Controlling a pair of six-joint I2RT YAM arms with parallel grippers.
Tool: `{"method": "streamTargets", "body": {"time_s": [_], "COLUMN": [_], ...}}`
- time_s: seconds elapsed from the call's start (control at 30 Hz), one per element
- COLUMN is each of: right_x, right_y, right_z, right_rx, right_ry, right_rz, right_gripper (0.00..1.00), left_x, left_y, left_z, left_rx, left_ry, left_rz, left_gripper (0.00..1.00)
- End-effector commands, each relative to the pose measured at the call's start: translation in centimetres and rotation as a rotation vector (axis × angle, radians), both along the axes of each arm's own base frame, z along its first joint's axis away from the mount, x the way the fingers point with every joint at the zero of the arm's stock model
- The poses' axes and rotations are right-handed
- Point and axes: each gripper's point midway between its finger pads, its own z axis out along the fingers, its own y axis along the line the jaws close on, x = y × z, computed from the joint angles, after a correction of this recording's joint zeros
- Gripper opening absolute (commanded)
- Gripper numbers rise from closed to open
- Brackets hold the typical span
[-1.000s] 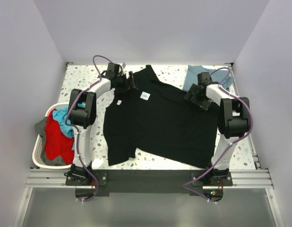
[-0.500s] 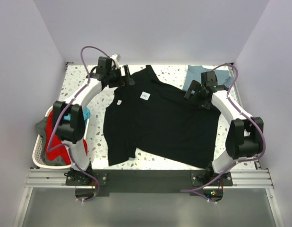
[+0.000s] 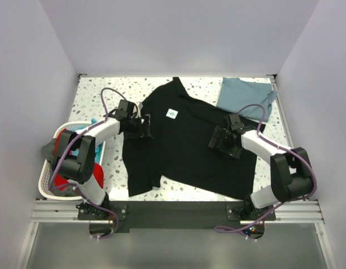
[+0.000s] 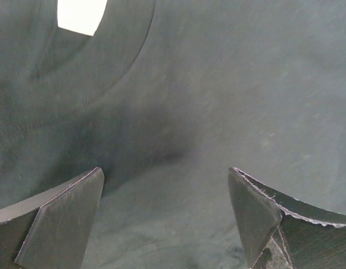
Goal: Fold and stack the t-shirts
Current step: Flatten the tshirt out
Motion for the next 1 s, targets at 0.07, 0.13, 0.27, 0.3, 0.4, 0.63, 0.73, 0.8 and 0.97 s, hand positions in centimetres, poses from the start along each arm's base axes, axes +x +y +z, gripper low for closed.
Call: {"method": "streamTargets", "body": {"time_s": [0.07,0.13,0.27,0.3,0.4,0.63,0.73,0.8,0.97], "right_x": [0.4,0.4,0.6,0.9,1.4,4.2,5.8,7.0,9.6], "right_y": [-0.1,-0.1,-0.3,-0.3,-0.6,-1.4,-1.8,-2.0,-2.1], "right_z": [-0.6,-1.3,-2.4,-2.4,-2.6,-2.2,-2.2,-2.2,-1.9], "right_rx": [0.002,-0.004,-0.023,-0.026,-0.059,-0.117,-0.121,-0.117,-0.107], "right_ry": [-0.044,-0.029,0.002,0.001,0.017,0.018,0.019,0.018,0.018], "right_rz": [-0.032,-0.036,-0.055,-0.06,-0.074,-0.108,-0.132,-0.146,-0.15], "right_gripper": [0.98,0.98,0.98,0.98,0.99,0.99,0.99,0.99,0.99], "left_x": [0.5,0.9,1.7,1.9,3.3,7.0,9.2,10.8,13.6], "left_y": [0.1,0.1,1.0,1.3,1.8,1.0,0.5,0.4,0.4], "left_z": [-0.3,-0.7,-2.7,-3.0,-3.2,-2.9,-2.9,-3.0,-3.2], "left_rx": [0.003,0.013,0.055,0.062,0.074,0.072,0.077,0.09,0.12], "left_ry": [-0.04,-0.036,0.004,0.008,0.008,-0.009,-0.007,-0.014,-0.045], "left_rz": [0.014,0.019,0.029,0.034,0.043,0.021,0.02,0.02,0.019], "left_gripper": [0.98,0.98,0.99,0.99,0.99,0.99,0.99,0.99,0.99]}}
